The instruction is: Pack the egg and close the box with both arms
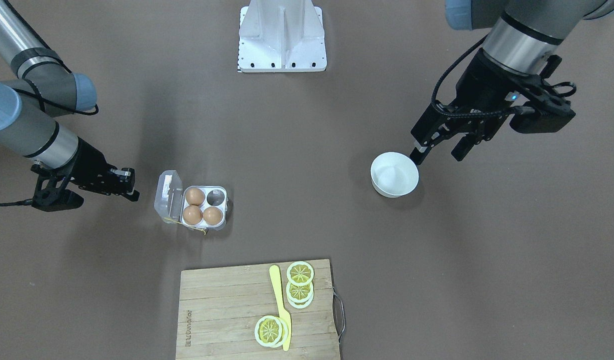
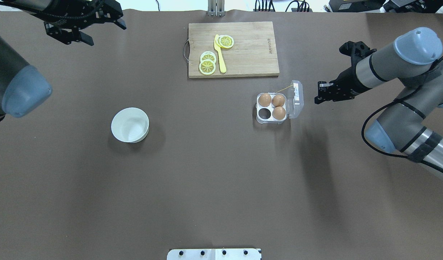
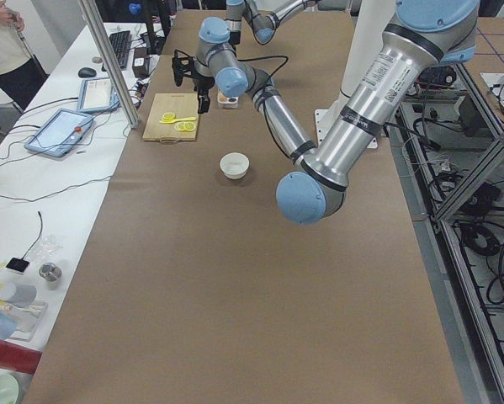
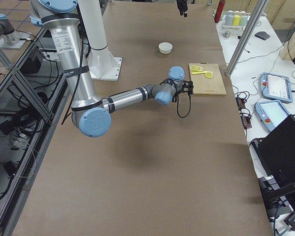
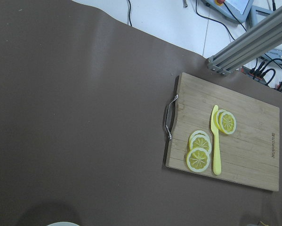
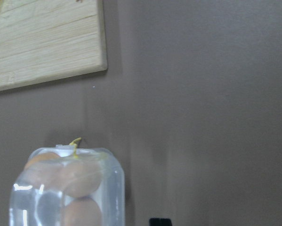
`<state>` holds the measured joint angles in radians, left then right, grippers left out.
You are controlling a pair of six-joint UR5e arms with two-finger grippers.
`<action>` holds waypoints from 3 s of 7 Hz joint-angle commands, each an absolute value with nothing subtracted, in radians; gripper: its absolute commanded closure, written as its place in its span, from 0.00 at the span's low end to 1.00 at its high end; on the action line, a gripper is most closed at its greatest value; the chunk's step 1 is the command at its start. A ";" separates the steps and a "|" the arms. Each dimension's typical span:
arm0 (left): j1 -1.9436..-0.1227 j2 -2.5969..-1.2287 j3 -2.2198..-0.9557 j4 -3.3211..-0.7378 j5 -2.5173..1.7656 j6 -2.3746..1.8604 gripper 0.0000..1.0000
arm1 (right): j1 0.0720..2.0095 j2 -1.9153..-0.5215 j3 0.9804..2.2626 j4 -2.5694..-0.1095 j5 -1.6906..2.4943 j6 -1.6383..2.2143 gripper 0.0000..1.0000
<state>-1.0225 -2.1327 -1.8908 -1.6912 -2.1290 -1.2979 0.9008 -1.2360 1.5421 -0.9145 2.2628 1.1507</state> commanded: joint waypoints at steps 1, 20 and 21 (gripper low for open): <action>-1.025 -2.126 -1.882 -1.698 -2.129 -1.298 0.03 | 0.878 -1.155 1.491 -0.916 2.258 1.172 1.00; -1.736 -1.623 -1.936 -1.445 -2.338 -0.126 0.02 | 1.523 -1.414 2.010 -2.005 2.355 0.158 0.00; -1.730 -1.626 -1.912 -1.445 -2.336 -0.106 0.02 | 1.523 -1.414 1.985 -2.005 2.350 0.112 0.00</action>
